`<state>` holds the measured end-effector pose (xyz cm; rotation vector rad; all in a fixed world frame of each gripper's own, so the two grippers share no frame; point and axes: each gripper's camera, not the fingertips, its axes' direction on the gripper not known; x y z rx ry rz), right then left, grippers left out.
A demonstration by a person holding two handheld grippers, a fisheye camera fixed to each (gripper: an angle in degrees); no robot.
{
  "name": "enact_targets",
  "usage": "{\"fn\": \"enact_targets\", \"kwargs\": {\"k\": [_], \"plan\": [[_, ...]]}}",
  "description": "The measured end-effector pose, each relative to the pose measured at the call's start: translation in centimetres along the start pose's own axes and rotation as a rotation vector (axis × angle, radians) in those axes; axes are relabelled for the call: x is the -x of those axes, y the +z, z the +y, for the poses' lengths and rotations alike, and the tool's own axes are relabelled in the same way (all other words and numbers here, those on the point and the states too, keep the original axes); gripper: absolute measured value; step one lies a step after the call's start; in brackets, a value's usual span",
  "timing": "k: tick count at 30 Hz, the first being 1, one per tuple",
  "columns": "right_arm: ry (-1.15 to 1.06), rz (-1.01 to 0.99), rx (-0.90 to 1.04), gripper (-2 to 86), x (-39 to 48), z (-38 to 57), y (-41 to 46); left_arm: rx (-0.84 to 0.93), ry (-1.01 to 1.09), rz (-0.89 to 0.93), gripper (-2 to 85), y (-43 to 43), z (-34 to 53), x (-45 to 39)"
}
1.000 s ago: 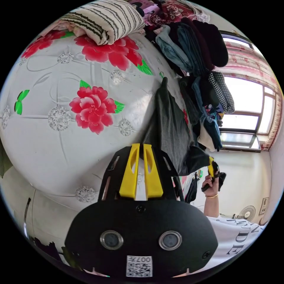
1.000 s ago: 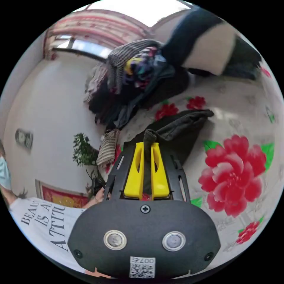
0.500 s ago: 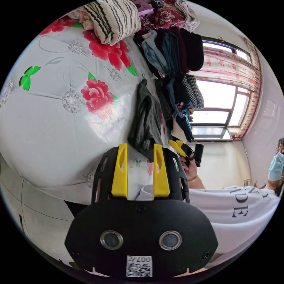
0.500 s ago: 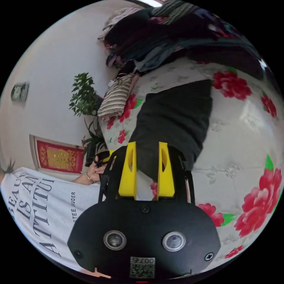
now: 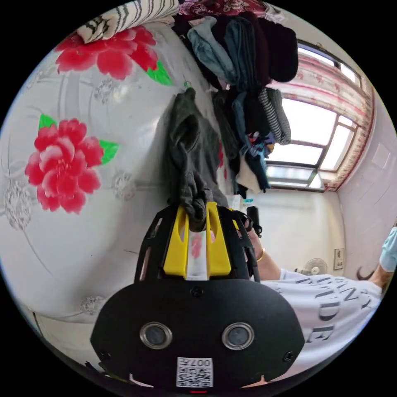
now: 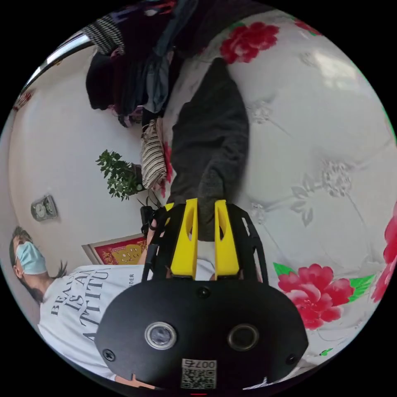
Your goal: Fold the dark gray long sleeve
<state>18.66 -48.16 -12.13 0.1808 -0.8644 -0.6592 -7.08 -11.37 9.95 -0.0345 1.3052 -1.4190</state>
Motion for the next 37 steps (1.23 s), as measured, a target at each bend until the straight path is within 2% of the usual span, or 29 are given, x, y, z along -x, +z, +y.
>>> {"fn": "enact_targets", "kwargs": {"k": [4,10,13,17,22,26,30,34,35,37], "plan": [[-0.182,-0.158,-0.033,7.4,9.7,-6.3,-0.6,-0.128,0.107,0.127,5.5,-5.8,-6.5,-4.1],[-0.487,-0.243,-0.069,6.1,27.5,-16.0,2.3,-0.325,0.429,0.066,5.2,-17.3,-18.2,-15.6],[-0.619,-0.312,-0.069,5.9,34.6,-17.3,5.1,-0.455,0.565,0.003,5.2,-23.1,-17.8,-19.9],[-0.655,-0.325,-0.023,6.1,38.8,-17.5,11.1,-0.549,0.546,-0.168,5.2,-27.1,-14.6,-19.0],[-0.563,-0.053,0.115,6.9,34.8,-15.5,21.0,-0.566,0.245,-0.59,5.9,-24.5,-8.1,-8.6],[-0.57,0.159,0.19,7.2,27.7,-11.8,21.0,-0.575,0.181,-0.751,6.9,-18.5,-1.3,-3.4],[-0.491,0.448,0.196,7.3,17.7,-5.3,14.4,-0.469,0.193,-0.923,7.2,-6.9,3.6,0.8],[-0.258,0.663,0.052,7.9,8.9,3.0,3.2,-0.126,0.308,-0.846,7.7,7.7,3.0,3.0],[-0.214,0.676,0.023,8.0,7.8,4.2,1.5,-0.09,0.337,-0.829,7.7,9.7,2.9,2.8],[-0.03,0.707,-0.145,8.6,4.0,9.6,-5.8,0.038,0.45,-0.828,7.7,17.4,3.0,1.6]]}}
